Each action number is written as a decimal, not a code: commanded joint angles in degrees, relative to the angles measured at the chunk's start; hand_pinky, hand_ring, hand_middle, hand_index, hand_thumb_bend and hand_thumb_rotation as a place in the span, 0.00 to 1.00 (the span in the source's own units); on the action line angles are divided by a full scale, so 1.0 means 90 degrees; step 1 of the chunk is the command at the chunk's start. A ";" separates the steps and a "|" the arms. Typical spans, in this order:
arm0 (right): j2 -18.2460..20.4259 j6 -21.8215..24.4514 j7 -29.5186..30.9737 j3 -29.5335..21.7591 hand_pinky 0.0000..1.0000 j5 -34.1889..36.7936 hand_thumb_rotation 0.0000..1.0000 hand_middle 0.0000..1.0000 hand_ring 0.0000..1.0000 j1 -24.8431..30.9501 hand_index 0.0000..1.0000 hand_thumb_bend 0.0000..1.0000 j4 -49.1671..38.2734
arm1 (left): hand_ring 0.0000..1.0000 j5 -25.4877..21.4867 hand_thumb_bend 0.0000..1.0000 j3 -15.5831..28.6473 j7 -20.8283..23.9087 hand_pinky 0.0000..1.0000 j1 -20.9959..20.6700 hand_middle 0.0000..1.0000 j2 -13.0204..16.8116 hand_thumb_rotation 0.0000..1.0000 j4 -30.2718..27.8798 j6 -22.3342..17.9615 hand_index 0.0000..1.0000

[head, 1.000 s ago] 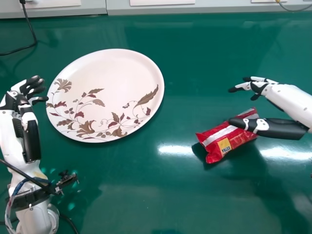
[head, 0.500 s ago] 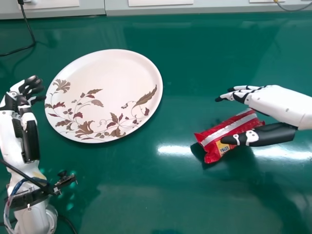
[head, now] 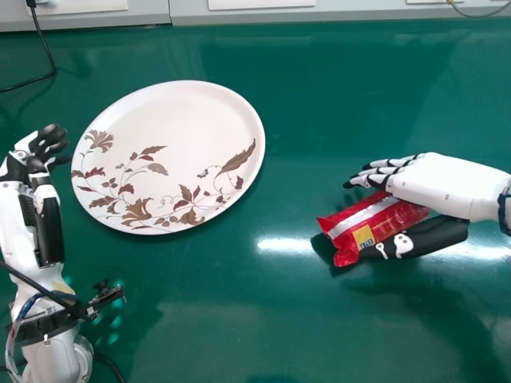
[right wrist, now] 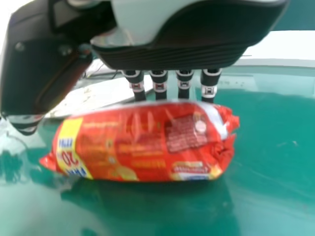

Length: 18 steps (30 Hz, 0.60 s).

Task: Pick up biscuit and place it in the plate

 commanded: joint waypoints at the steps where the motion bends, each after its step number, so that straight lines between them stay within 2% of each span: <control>1: -0.0155 -0.0240 -0.0052 0.0131 0.86 -0.0180 0.45 1.00 0.99 -0.0121 1.00 1.00 0.0101 | 0.74 -0.0052 0.13 -0.0020 -0.0011 0.66 0.0295 0.76 -0.0151 0.11 0.0499 -0.0009 0.76; 5: -0.0220 -0.0570 -0.0152 0.0254 0.88 -0.0464 0.49 1.00 1.00 -0.0264 1.00 1.00 0.0328 | 0.74 -0.0021 0.13 0.0023 -0.0005 0.65 0.0275 0.76 -0.0108 0.12 0.0527 -0.0017 0.76; 8: -0.0245 -0.0727 -0.0218 0.0356 0.90 -0.0693 0.47 1.00 1.00 -0.0382 1.00 1.00 0.0423 | 0.73 -0.0009 0.11 0.0039 -0.0001 0.64 0.0282 0.75 -0.0104 0.04 0.0479 -0.0035 0.76; 13: -0.0218 -0.0985 -0.0474 0.0555 0.92 -0.1100 0.46 1.00 1.00 -0.0565 1.00 1.00 0.0662 | 0.73 -0.0033 0.11 0.0081 -0.0007 0.63 0.0283 0.75 -0.0093 0.04 0.0444 -0.0037 0.76; 16: -0.0157 -0.1175 -0.0793 0.0691 0.90 -0.1471 0.43 1.00 1.00 -0.0727 1.00 1.00 0.0860 | 0.74 -0.0041 0.11 0.0108 0.0004 0.63 0.0285 0.76 -0.0106 0.03 0.0423 -0.0004 0.76; 18: -0.0105 -0.1231 -0.1039 0.0819 0.89 -0.1814 0.38 0.99 0.99 -0.0850 1.00 1.00 0.0979 | 0.74 -0.0039 0.11 0.0119 0.0001 0.64 0.0301 0.76 -0.0129 0.04 0.0367 0.0041 0.76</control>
